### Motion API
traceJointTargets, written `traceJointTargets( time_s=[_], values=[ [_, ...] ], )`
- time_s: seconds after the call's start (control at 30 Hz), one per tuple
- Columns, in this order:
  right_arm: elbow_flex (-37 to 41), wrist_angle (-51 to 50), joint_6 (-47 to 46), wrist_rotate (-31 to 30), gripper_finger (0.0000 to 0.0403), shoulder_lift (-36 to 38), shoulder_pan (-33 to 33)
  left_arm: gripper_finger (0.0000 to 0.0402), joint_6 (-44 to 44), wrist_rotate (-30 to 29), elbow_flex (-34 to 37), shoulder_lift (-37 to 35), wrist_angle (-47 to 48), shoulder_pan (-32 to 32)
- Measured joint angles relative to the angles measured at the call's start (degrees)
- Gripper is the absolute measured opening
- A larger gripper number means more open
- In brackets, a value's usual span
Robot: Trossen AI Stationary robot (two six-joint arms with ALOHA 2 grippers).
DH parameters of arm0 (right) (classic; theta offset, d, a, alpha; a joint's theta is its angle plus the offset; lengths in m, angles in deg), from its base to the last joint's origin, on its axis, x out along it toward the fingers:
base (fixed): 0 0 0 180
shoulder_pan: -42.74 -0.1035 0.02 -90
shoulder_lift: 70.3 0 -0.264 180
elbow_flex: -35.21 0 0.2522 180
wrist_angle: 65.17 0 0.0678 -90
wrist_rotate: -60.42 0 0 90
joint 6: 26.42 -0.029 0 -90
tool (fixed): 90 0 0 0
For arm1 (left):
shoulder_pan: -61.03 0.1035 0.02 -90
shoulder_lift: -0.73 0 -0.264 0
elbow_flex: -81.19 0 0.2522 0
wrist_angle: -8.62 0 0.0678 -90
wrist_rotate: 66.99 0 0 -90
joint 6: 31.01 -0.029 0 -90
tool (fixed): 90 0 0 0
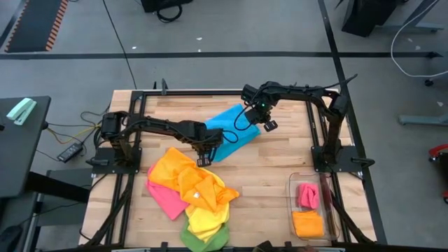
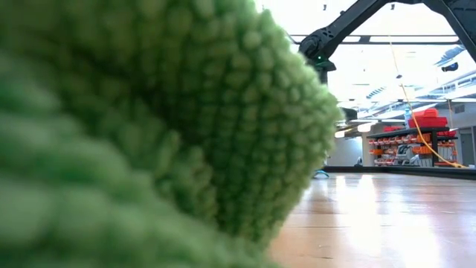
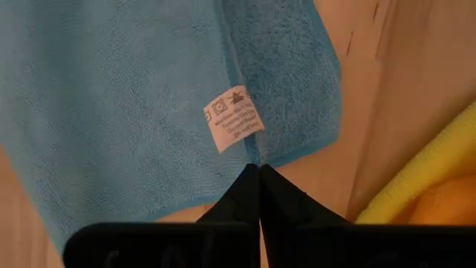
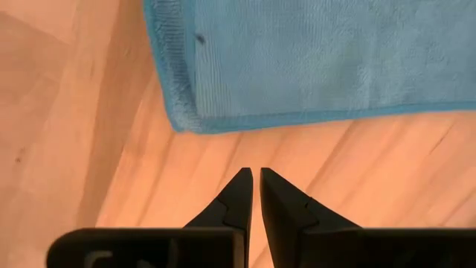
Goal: Fold microfiber towels
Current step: Fold the blue towel
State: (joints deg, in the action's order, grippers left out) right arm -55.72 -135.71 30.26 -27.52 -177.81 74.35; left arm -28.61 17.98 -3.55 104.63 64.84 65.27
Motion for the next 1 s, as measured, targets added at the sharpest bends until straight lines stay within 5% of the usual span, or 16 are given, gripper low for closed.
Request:
traceJointTargets(
  time_s=[0.33, 0.63, 1.0],
  values=[
    [1.8, 2.6, -8.8, 10.9, 0.0069, 0.0, -1.4, 0.0025, 1.7, 3.8, 0.2, 1.9, -4.1, -2.8],
    [4.7, 8.1, -9.3, 3.2, 0.0156, 0.0, -8.3, 0.0012, 1.5, 3.6, 0.2, 4.7, -4.5, -3.5],
    [7.1, 11.7, -10.6, -1.0, 0.0156, 0.0, -10.9, 0.0024, 1.7, 3.6, 0.2, 6.0, -5.8, -4.2]
  ],
)
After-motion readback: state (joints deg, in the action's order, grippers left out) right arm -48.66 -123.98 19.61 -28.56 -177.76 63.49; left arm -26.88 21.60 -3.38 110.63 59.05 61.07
